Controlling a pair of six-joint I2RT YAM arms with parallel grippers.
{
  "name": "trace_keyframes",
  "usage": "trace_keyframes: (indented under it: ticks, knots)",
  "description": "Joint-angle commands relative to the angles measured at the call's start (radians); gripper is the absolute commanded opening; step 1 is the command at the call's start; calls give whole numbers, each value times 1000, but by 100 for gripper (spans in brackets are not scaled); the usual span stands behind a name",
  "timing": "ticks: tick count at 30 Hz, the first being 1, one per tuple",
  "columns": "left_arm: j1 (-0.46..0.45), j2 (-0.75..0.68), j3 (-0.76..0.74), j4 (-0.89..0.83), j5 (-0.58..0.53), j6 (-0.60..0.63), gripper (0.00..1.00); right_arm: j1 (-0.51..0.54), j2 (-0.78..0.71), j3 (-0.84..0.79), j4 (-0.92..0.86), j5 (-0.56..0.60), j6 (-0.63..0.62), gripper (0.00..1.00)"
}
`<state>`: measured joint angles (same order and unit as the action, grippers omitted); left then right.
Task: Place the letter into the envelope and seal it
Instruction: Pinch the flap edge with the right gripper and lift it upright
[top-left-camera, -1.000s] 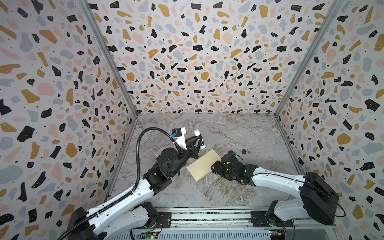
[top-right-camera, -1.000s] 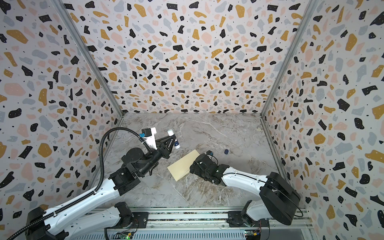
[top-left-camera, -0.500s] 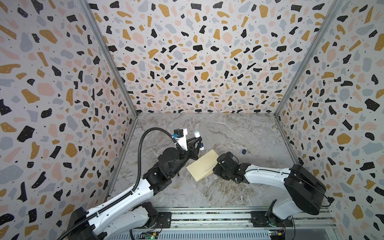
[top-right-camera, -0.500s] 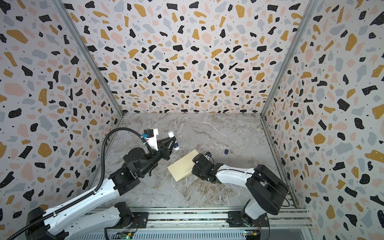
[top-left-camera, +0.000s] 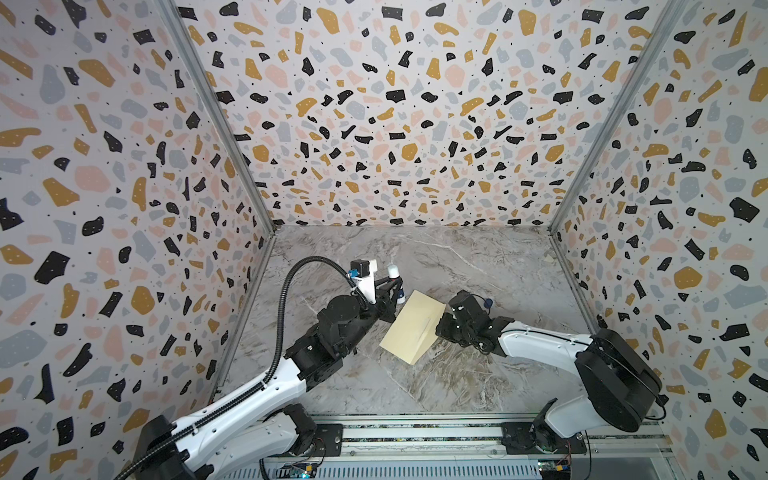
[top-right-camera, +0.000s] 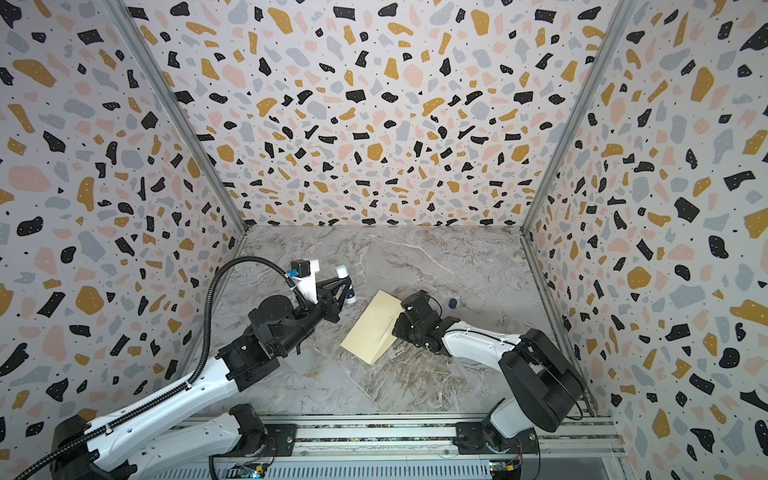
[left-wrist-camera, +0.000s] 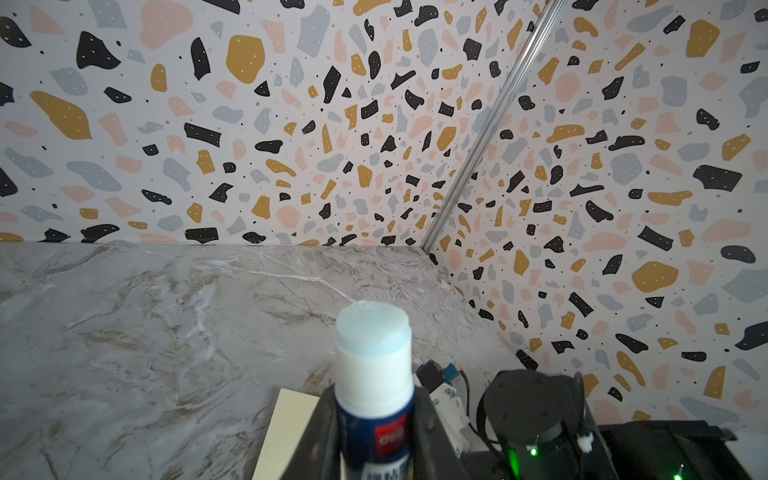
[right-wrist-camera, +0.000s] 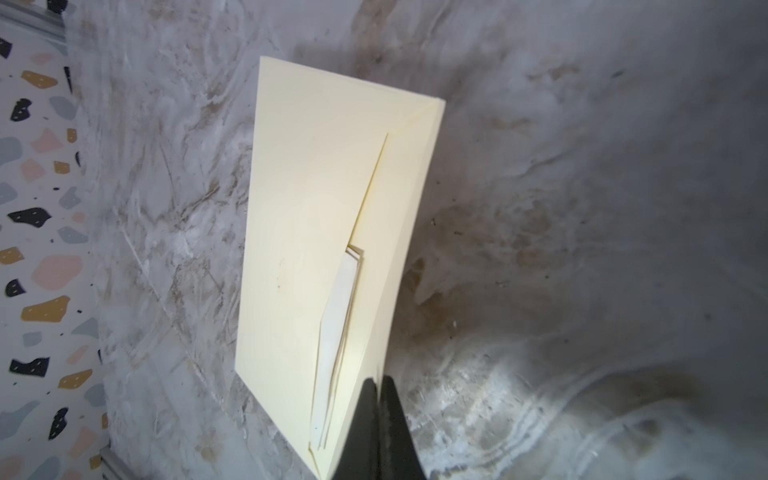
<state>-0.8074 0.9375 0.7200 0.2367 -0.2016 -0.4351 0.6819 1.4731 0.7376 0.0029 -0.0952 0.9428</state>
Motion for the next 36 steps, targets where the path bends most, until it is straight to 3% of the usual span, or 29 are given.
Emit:
trace_keyframes:
  ticks: [1, 7, 16, 23, 27, 32, 36]
  knots:
    - [5, -23, 21, -12, -16, 66, 0, -77, -46, 95, -83, -132, -288, 0]
    - [2, -15, -25, 8, -9, 107, 0, -183, 27, 262, -308, -255, -610, 0]
    - [-44, 54, -83, 104, -32, 136, 0, -214, 268, 459, -477, -369, -828, 0]
    - [-51, 97, -133, 178, -44, 104, 0, -217, 358, 536, -515, -356, -814, 0]
    - [-49, 136, -152, 212, -48, 76, 0, -225, 337, 540, -481, -422, -794, 20]
    - [-49, 195, -175, 255, -48, 51, 0, -274, 198, 489, -374, -532, -738, 45]
    - [-45, 240, -193, 288, -41, 35, 0, -317, 35, 362, -236, -519, -672, 48]
